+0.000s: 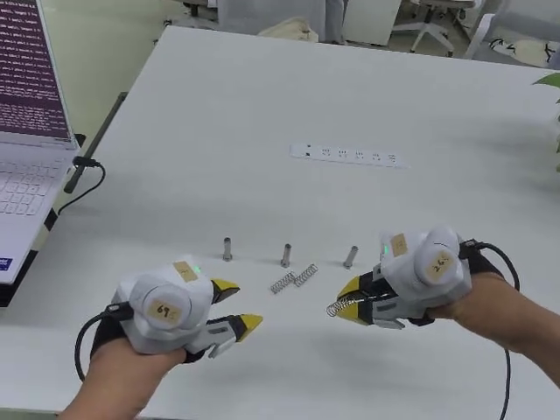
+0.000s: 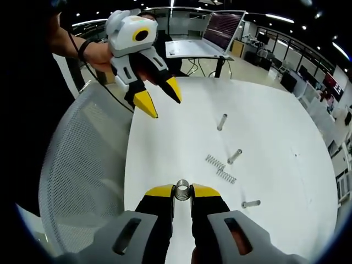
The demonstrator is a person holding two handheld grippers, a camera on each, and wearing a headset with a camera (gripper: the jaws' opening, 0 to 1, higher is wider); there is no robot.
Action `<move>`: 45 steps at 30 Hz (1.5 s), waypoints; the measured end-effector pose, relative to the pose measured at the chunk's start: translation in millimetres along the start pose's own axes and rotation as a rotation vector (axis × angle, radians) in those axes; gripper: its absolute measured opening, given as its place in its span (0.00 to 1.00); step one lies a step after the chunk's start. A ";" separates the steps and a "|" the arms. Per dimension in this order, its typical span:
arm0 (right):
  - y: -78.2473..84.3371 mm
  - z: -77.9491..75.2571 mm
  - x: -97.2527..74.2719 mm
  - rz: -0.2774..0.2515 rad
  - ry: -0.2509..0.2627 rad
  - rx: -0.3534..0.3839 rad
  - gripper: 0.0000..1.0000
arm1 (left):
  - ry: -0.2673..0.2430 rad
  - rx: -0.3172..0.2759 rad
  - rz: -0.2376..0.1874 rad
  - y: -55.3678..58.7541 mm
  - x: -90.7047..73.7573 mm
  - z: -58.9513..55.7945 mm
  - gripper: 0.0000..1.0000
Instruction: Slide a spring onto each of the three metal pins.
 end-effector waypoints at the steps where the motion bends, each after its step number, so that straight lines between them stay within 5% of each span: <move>1: -0.6 -1.3 0.2 0.001 -0.002 0.000 0.09 | -0.006 -0.002 0.000 1.3 -1.6 2.3 0.27; 23: -31.8 -42.2 15.7 0.027 -0.035 -0.025 0.09 | -0.124 -0.126 0.002 19.9 -19.4 44.6 0.41; 45: -62.1 -91.4 38.7 0.079 -0.055 -0.045 0.09 | -0.122 -0.120 0.013 27.9 -26.5 54.9 0.52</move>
Point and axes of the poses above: the centre of the closed fingertips' face, and the gripper's own axes: x roughly forward along the fingers, z roughly to its left, y roughly out of its underside, the point moved 4 cm from there along -x, roughly backward along the fingers, and after that the axes turned 14 degrees about -y, right-handed, at the moved point
